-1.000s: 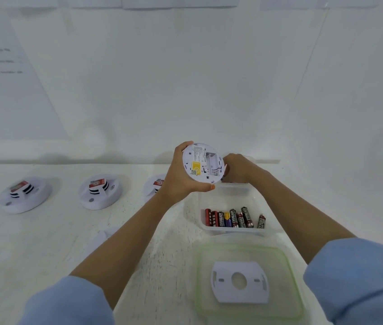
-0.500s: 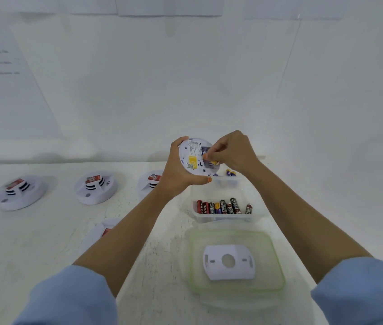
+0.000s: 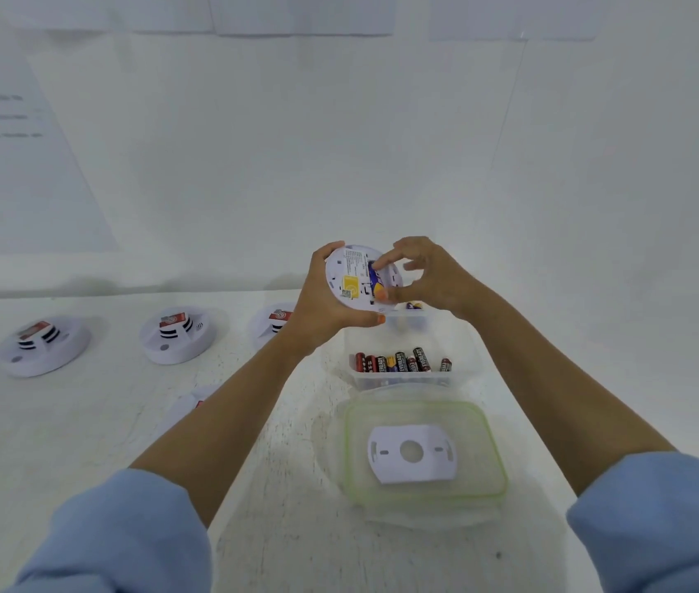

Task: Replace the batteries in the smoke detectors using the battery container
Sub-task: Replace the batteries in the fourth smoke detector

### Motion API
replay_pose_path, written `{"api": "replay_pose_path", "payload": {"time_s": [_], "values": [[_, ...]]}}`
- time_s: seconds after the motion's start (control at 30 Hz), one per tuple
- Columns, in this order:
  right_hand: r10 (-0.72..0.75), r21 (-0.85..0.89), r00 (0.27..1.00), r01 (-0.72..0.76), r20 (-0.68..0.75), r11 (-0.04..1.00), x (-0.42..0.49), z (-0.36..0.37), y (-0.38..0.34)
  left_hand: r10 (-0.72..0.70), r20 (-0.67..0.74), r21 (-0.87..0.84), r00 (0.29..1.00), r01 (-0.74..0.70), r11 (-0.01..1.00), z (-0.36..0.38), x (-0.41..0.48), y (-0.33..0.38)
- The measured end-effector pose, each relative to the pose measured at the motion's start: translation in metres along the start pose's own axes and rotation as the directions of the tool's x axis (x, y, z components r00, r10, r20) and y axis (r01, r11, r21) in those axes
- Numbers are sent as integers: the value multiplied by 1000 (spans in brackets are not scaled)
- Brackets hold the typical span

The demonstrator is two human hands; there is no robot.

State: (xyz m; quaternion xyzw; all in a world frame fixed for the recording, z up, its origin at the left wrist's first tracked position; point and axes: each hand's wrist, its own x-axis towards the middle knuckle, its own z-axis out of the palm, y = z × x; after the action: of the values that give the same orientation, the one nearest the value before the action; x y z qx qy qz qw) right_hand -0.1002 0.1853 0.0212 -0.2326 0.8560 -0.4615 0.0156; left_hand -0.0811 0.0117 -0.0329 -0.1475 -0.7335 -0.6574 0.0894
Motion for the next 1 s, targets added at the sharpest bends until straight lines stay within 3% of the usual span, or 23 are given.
{"api": "replay_pose_path", "payload": {"time_s": [0.13,0.37,0.47,0.5,0.57,0.63,0.7,0.9,1.0], "values": [[125,325,986,-154,109,933,-2,0,0,20,36,25,999,-21,999,5,0,5],[91,419,994,-111,68,901,5,4,9,23,12,49,1000,-24,998,2,6,1],[174,518,985,-154,9,842,18,-7,18,26,-12,62,1000,-25,998,-4,11,-2],[222,459,974,-183,-32,869,24,-9,22,20,-20,59,1000,-19,998,-6,13,-3],[292,137,954,-281,-65,950,38,-10,34,7,-25,56,1000,-6,998,-10,15,-8],[312,-205,950,-308,-12,929,53,-3,45,5,-28,71,1000,-3,997,-14,17,-13],[345,-416,937,-294,51,860,66,7,53,2,-35,77,999,1,997,-15,20,-16],[440,-733,890,-217,123,644,83,30,66,-4,-34,82,999,7,997,-17,24,-23],[413,-734,903,-201,118,649,84,33,70,-3,-36,82,999,6,997,-18,25,-25]]}}
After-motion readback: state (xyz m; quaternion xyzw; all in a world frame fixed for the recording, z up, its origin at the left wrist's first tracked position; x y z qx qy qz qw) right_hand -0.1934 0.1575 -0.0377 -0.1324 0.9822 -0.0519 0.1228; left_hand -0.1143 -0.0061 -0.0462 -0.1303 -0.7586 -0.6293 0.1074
